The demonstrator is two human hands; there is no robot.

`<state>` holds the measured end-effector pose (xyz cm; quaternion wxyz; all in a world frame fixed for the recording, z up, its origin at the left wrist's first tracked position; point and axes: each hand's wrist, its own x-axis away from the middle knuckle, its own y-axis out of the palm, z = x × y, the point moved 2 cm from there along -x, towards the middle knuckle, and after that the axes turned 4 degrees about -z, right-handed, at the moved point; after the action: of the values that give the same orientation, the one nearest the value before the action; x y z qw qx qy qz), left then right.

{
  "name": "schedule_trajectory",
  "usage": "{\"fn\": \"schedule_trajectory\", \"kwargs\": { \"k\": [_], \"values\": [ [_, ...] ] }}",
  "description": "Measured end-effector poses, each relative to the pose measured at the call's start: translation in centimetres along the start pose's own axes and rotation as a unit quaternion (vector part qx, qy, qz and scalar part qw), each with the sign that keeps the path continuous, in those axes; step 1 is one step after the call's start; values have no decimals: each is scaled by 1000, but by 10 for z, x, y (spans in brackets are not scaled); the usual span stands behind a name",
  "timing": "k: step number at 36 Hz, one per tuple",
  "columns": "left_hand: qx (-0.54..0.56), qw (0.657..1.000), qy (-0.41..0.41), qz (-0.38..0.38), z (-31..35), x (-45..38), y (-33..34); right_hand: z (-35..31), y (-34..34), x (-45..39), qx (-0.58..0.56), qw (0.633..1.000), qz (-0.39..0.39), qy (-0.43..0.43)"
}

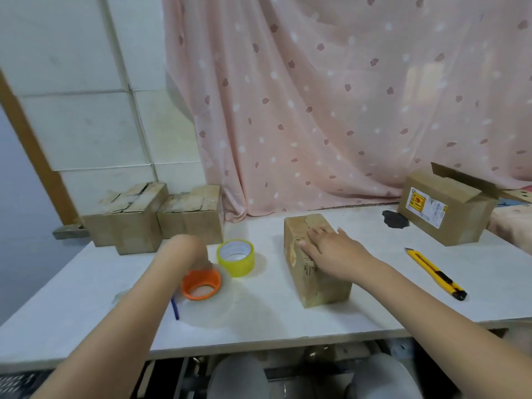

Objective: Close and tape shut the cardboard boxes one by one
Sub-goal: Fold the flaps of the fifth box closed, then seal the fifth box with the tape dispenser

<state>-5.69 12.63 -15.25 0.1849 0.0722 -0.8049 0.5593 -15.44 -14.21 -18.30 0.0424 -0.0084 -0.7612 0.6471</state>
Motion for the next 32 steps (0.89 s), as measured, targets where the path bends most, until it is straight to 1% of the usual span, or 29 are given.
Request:
{"fn": "schedule_trajectory", "kwargs": {
  "k": [1, 2, 3, 5, 7, 10, 14, 17, 19, 21, 23, 25, 27, 30, 32],
  "values": [
    [3, 1000, -10, -29, -5, 5, 3, 0, -1, 2, 3, 1000, 0, 7],
    [42, 997, -25, -61, -9, 9, 7, 0, -1, 3, 5, 1000, 1, 12],
    [100, 989, -42, -100, -11, 12, 13, 0, -1, 4, 8, 1000, 2, 18],
    [210, 961, -79, -162, -17, 11, 26, 0, -1, 5, 8, 1000, 7, 29],
    [268, 945, -93, -162, -24, -2, 38, 2, 0, 5, 6, 999, 10, 37],
    [302, 931, -118, -165, -31, -18, 53, 5, 0, 5, 6, 999, 0, 41],
    [310, 931, -123, -151, -33, -19, 59, 6, -2, 8, 3, 999, -4, 43],
    [328, 929, -107, -132, -32, -19, 60, 4, -7, 14, -10, 999, -4, 52],
    [329, 935, -92, -98, -31, -15, 53, 2, -11, 19, -12, 999, -6, 50],
    [313, 946, -74, -36, -32, -10, 44, 2, -13, 21, -7, 999, -8, 47],
    [305, 949, -69, 27, -38, -6, 32, 3, -13, 22, -4, 999, -11, 42],
    [314, 944, -72, 75, -45, -2, 21, 5, -12, 23, -10, 999, -10, 44],
    [336, 930, -71, 127, -48, 5, 9, 6, -11, 25, -25, 998, -6, 51],
    [358, 911, -34, 203, -43, 14, -9, 6, -11, 27, -32, 998, -7, 53],
    [358, 905, -3, 228, -33, 18, -17, 5, -12, 28, -31, 998, -8, 53]
  ]
}}
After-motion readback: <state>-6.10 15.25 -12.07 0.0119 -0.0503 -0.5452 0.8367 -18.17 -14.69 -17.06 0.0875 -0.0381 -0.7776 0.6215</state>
